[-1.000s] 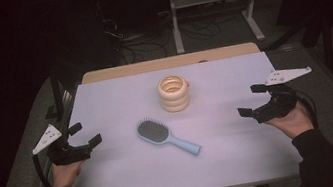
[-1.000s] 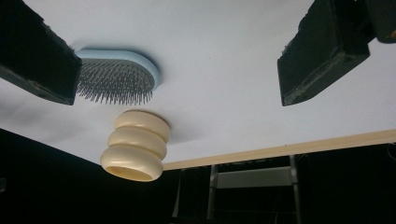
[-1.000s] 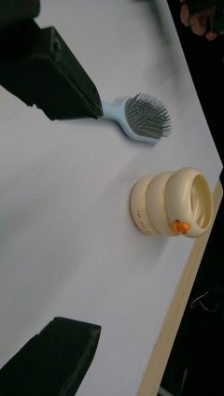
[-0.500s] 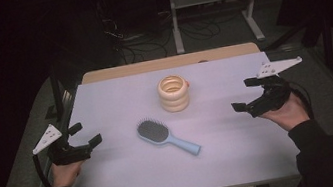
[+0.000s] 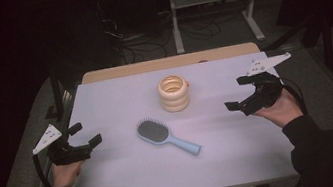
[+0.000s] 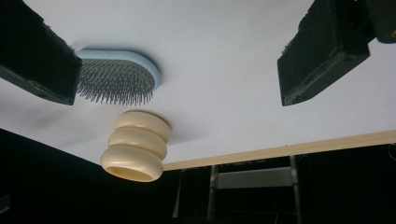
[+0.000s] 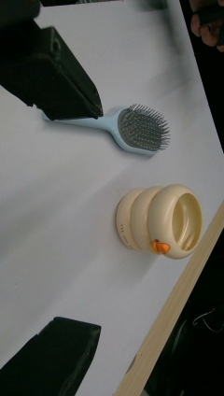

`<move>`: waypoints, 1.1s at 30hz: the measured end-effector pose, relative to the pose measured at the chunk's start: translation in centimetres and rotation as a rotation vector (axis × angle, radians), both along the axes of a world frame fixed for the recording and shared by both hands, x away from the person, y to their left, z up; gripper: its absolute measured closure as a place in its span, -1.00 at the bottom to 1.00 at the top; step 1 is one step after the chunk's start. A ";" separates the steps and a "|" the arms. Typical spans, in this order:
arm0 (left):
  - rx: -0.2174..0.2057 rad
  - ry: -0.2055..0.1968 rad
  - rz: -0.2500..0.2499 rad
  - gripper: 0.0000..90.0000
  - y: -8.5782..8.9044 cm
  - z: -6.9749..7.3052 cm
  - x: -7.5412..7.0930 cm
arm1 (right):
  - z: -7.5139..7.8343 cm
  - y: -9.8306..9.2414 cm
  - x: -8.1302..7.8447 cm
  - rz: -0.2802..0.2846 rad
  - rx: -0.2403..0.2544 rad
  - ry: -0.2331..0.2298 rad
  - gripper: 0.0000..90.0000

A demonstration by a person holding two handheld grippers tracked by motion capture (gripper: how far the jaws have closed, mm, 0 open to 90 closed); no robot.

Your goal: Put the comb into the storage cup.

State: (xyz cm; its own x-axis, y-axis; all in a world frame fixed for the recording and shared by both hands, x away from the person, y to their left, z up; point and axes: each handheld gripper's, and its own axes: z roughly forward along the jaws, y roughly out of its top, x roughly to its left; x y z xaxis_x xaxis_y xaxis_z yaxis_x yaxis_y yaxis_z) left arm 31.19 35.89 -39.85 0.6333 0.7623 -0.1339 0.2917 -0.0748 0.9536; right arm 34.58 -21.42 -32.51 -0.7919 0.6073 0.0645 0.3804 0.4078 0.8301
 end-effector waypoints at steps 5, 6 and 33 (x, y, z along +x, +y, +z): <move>0.000 -0.001 0.001 -1.00 0.0 0.0 0.0 | 0.2 0.5 0.2 0.013 -0.011 0.002 -1.00; 0.000 -0.001 0.000 -1.00 0.0 0.0 0.0 | 0.3 0.8 0.2 0.019 -0.016 0.000 -1.00; -0.002 -0.002 0.000 -1.00 0.0 0.0 0.0 | 0.5 4.6 1.6 0.090 -0.088 0.039 -1.00</move>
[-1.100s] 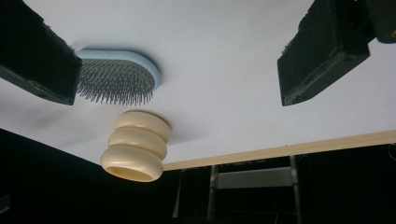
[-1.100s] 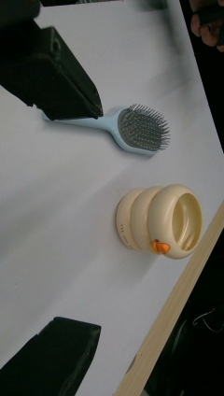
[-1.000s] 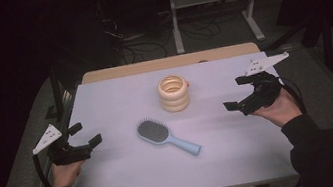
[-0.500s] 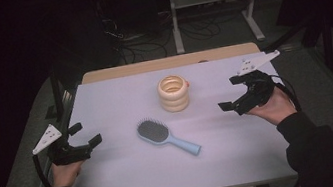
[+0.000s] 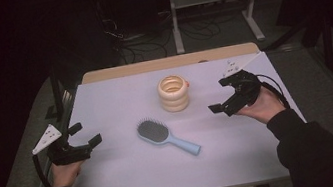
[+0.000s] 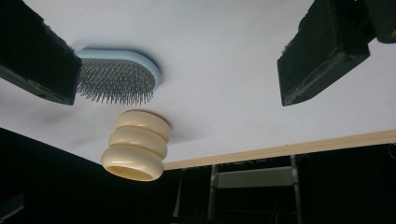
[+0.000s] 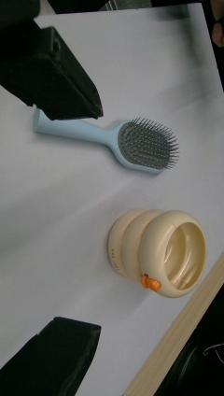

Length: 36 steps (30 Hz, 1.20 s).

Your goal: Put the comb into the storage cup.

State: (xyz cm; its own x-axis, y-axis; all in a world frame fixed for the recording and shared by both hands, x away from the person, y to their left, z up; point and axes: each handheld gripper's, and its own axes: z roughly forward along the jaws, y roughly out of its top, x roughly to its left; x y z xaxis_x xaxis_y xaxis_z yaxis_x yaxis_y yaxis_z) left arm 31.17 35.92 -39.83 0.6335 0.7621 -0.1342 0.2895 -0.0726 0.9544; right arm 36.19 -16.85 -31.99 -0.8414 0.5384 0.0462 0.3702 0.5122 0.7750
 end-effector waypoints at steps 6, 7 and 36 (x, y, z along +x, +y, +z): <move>0.000 0.001 0.000 -1.00 0.0 0.0 0.0 | -0.1 0.9 0.3 0.017 -0.012 0.008 -1.00; 0.000 0.001 0.000 -1.00 0.0 0.0 0.0 | -0.1 1.1 0.4 0.020 -0.016 0.011 -1.00; 0.000 -0.002 -0.003 -1.00 0.0 0.0 0.0 | -1.1 4.9 0.9 0.104 -0.085 0.049 -1.00</move>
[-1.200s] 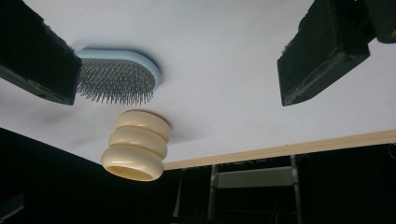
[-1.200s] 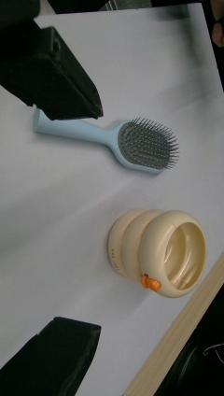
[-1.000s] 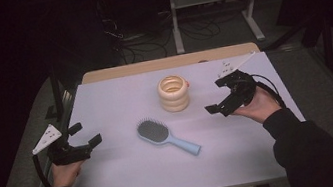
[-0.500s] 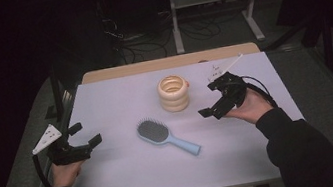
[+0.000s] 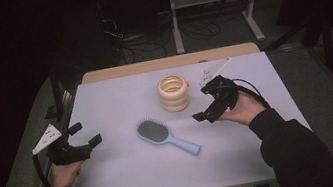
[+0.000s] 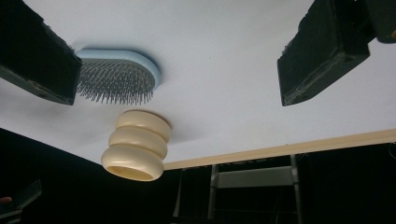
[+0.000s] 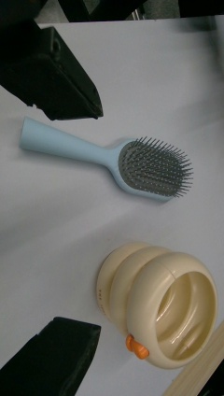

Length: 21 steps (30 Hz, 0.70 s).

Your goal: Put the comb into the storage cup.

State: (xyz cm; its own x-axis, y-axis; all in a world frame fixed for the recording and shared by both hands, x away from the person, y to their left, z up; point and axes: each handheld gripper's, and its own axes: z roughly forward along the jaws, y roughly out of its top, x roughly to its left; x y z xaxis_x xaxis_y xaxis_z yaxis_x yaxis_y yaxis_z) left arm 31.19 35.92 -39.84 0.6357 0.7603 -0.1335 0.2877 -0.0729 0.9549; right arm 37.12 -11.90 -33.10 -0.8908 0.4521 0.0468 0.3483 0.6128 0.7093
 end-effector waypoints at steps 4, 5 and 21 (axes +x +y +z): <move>0.000 0.000 0.000 -1.00 0.0 0.0 0.0 | -0.2 0.6 0.2 0.011 -0.011 0.012 -1.00; 0.000 0.000 0.000 -1.00 0.0 0.0 0.0 | -0.2 0.7 0.3 0.014 -0.012 0.014 -1.00; -0.001 -0.001 -0.003 -1.00 0.0 0.0 0.0 | -1.3 3.2 0.3 0.067 -0.062 0.036 -1.00</move>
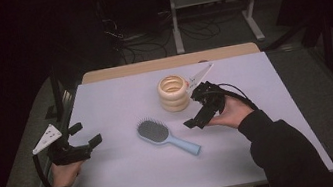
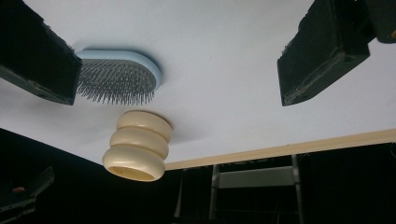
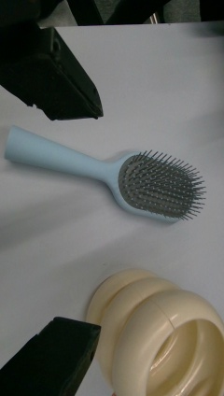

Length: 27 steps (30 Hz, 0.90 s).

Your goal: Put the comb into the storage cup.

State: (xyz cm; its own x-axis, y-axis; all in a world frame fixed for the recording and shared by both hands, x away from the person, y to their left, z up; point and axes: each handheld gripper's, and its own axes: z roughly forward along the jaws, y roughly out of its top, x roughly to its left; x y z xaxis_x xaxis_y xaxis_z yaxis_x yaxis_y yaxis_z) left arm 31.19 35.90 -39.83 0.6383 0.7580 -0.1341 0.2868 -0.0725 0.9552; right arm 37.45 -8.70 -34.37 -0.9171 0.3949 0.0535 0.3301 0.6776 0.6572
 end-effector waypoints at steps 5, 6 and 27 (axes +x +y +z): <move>0.002 0.002 -0.001 -1.00 0.0 0.0 0.0 | -0.5 0.8 -0.1 0.012 -0.016 0.012 -1.00; 0.001 0.002 -0.001 -1.00 0.0 0.0 0.0 | -0.5 1.0 -0.1 0.013 -0.021 0.016 -1.00; 0.000 0.001 -0.005 -1.00 0.0 0.0 0.0 | -3.1 4.3 -0.5 0.049 -0.083 0.057 -1.00</move>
